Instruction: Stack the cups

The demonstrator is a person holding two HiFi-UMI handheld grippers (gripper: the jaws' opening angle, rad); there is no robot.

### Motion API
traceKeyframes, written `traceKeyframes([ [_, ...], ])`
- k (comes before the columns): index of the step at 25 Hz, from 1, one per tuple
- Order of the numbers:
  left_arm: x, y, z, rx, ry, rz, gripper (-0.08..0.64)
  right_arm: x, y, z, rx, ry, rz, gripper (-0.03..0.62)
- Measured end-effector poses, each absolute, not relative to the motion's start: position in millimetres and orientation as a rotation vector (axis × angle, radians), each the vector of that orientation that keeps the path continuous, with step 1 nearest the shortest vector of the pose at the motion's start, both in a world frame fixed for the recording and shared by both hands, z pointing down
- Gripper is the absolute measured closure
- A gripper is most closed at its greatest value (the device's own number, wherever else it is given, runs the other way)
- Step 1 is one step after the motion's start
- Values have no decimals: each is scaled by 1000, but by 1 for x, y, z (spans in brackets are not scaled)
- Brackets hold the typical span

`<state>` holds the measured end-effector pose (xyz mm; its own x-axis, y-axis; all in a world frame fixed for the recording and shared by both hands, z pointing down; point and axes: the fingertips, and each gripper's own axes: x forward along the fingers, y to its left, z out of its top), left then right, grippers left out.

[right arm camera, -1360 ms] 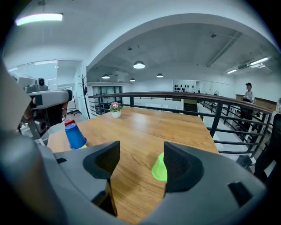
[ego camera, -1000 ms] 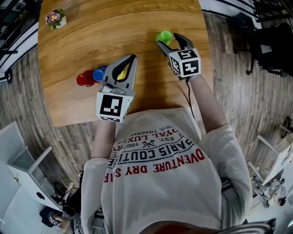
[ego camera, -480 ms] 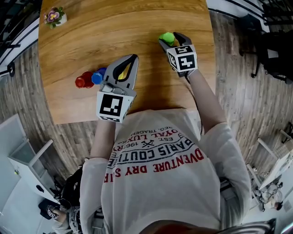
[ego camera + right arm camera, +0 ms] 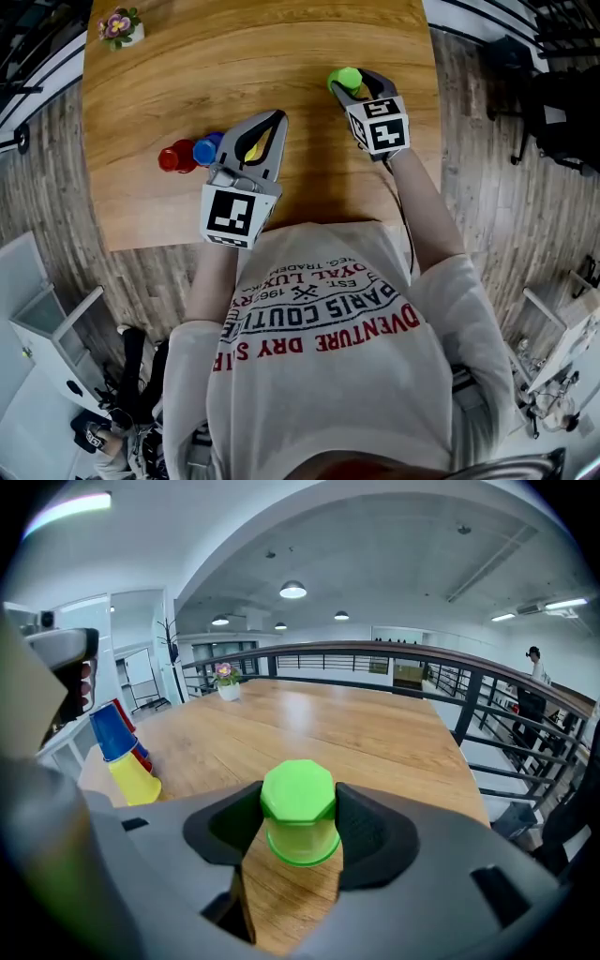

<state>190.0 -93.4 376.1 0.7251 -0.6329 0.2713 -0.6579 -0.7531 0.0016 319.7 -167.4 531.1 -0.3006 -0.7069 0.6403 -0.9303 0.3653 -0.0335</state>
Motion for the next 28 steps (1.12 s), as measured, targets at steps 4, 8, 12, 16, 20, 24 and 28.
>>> traceKeyframes([
  [4,175,-90,366,2839,-1080,334,543,302,-160,504,1413,-2128,491,341],
  [8,153,-84,357,2846,-1100,308,543,272,-148,475,1393,-2181,439,341],
  [12,133,-80,346,2861,-1123,295,544,244,-142,439,1362,-2254,394,341],
  [16,106,-77,338,2862,-1153,291,544,209,-139,406,1323,-2317,356,341],
  [20,78,-78,332,2848,-1192,293,544,173,-134,387,1259,-2367,367,342],
  [24,44,-76,324,2839,-1231,281,543,131,-128,377,1183,-2400,383,342],
  [28,7,-85,325,2829,-1253,279,544,88,-134,375,1141,-2424,397,342],
])
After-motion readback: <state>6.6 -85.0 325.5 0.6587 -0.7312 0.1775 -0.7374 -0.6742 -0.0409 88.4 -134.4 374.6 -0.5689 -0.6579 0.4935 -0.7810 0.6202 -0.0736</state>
